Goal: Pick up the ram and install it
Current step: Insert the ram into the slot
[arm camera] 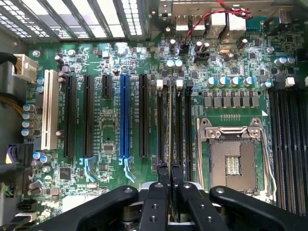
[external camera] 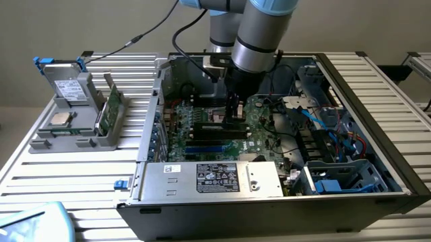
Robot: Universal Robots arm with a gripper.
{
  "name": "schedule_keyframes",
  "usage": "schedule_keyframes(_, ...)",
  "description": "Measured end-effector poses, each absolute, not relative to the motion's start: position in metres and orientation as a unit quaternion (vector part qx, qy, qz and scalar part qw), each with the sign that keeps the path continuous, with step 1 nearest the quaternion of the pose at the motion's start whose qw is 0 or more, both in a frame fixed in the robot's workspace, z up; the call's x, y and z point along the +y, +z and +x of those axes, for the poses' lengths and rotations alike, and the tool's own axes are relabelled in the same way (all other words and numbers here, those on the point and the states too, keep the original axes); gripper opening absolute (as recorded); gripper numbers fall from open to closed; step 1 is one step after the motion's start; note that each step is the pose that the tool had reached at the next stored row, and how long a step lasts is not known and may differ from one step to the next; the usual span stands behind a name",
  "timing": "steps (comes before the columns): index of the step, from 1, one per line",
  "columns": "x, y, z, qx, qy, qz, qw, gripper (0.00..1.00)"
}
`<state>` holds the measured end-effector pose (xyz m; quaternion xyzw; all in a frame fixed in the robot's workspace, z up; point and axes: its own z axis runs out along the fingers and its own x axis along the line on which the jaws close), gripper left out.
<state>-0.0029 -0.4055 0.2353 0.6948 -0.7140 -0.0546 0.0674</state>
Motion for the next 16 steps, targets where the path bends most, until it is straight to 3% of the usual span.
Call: schedule_keyframes(16, -0.4054, 0.2321, -0.0030, -0.715, -0.046, 0.694, 0.074, 0.13)
